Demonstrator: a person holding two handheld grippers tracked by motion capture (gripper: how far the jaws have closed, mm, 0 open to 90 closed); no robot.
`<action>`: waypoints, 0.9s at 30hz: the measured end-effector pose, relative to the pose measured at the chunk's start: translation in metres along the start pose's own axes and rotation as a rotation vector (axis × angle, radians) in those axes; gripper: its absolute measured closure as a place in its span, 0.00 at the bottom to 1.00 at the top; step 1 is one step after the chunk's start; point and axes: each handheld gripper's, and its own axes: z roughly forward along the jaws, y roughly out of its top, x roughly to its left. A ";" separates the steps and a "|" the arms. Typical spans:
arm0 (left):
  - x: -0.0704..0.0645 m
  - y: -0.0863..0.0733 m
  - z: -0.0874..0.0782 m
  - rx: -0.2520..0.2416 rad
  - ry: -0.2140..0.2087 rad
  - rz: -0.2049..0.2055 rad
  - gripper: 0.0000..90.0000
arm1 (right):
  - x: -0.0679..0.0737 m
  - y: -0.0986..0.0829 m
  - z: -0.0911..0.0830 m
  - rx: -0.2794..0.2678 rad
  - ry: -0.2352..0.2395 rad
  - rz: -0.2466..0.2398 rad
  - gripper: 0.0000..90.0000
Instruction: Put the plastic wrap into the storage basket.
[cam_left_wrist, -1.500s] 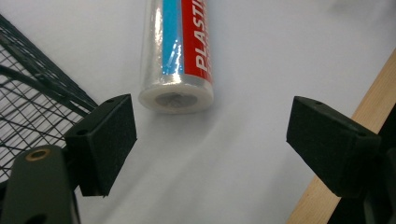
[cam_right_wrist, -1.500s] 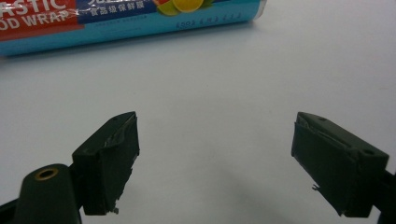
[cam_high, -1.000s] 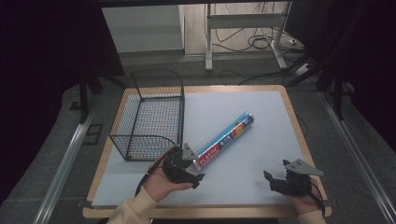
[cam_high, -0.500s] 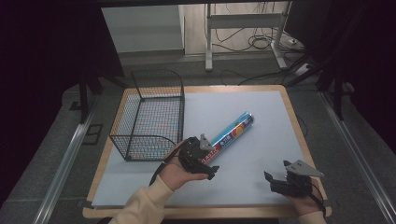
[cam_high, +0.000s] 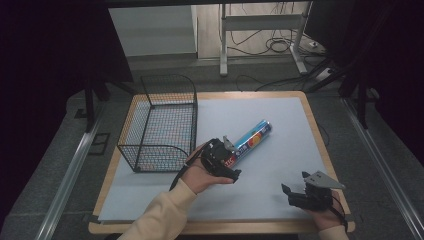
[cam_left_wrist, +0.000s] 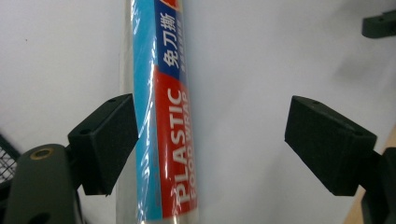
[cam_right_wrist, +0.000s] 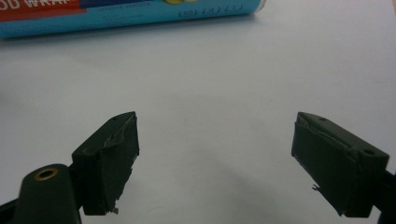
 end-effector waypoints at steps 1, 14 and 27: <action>0.000 0.002 0.003 0.002 0.000 -0.002 0.19 | 0.000 0.000 0.000 0.000 -0.001 -0.001 0.17; 0.005 0.032 0.031 0.044 0.015 -0.014 0.19 | -0.002 -0.001 0.000 0.007 -0.004 -0.005 0.17; 0.025 0.042 0.060 0.070 -0.012 -0.091 0.20 | -0.002 -0.002 0.001 0.017 0.001 -0.014 0.17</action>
